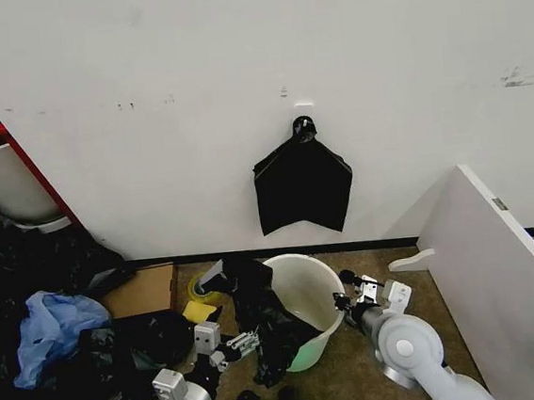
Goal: Place the garbage bag over the trash bin.
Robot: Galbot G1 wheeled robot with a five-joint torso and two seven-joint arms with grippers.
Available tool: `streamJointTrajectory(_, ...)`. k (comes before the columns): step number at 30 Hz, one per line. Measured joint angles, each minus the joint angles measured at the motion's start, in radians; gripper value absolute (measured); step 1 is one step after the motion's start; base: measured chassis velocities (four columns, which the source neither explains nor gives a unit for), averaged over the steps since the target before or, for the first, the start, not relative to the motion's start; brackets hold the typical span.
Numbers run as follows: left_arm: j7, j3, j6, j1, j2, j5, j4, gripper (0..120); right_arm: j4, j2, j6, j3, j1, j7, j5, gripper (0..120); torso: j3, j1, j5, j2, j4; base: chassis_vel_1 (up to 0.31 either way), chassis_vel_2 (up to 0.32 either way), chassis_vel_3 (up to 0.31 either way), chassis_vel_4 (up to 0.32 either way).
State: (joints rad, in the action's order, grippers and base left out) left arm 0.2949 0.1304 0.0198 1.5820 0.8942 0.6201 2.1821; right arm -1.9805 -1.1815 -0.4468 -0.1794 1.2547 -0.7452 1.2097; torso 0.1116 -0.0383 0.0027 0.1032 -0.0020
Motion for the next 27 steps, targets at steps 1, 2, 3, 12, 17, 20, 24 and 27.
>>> streamJointTrajectory(1,0.007,0.0,0.006,-0.001,0.001,0.002,0.003,99,0.002,-0.001,0.0,0.0,0.0,0.0,-0.002,3,0.0,0.0,0.0,0.0,0.0,0.0,0.0,0.0,0.0)
streamJointTrajectory(2,0.033,-0.001,0.037,-0.005,0.002,0.02,0.016,100,0.008,-0.007,0.0,0.0,0.002,-0.001,-0.007,3,0.0,0.0,0.0,0.0,-0.0001,0.0,0.0,0.0,0.0)
streamJointTrajectory(3,0.033,-0.001,0.037,-0.005,0.002,0.02,0.016,100,0.008,-0.007,0.0,0.0,0.002,-0.001,-0.007,3,0.0,0.0,0.0,0.0,-0.0001,0.0,0.0,0.0,0.0)
streamJointTrajectory(12,0.085,-0.001,0.149,-0.007,0.001,0.079,0.066,100,-0.025,0.019,-0.03,-0.004,0.046,0.048,-0.057,29,0.0,0.0,0.0002,0.0,0.0,0.0,0.0,0.0,0.0)
streamJointTrajectory(17,0.132,-0.014,0.215,-0.027,0.016,0.095,0.087,100,-0.082,0.054,-0.065,-0.012,0.088,0.096,-0.088,49,0.0,0.0,0.0002,0.0,0.0,0.0,0.0,0.0,0.0)
streamJointTrajectory(20,0.167,-0.022,0.244,-0.049,0.029,0.112,0.068,100,-0.114,0.067,-0.08,-0.019,0.109,0.098,-0.088,61,0.0,0.0,0.0,0.0,-0.0001,0.0,0.0,0.0,0.0)
streamJointTrajectory(24,0.194,-0.027,0.261,-0.067,0.038,0.14,0.044,100,-0.137,0.079,-0.091,-0.023,0.126,0.098,-0.088,70,0.0,0.0,0.0001,0.0,-0.0001,0.0,0.0,0.0,0.0)
streamJointTrajectory(27,0.218,-0.039,0.263,-0.086,0.062,0.171,0.007,100,-0.158,0.092,-0.099,-0.025,0.137,0.098,-0.088,84,0.0,0.0,0.0002,0.0,0.0,0.0,0.0,0.0,0.0)
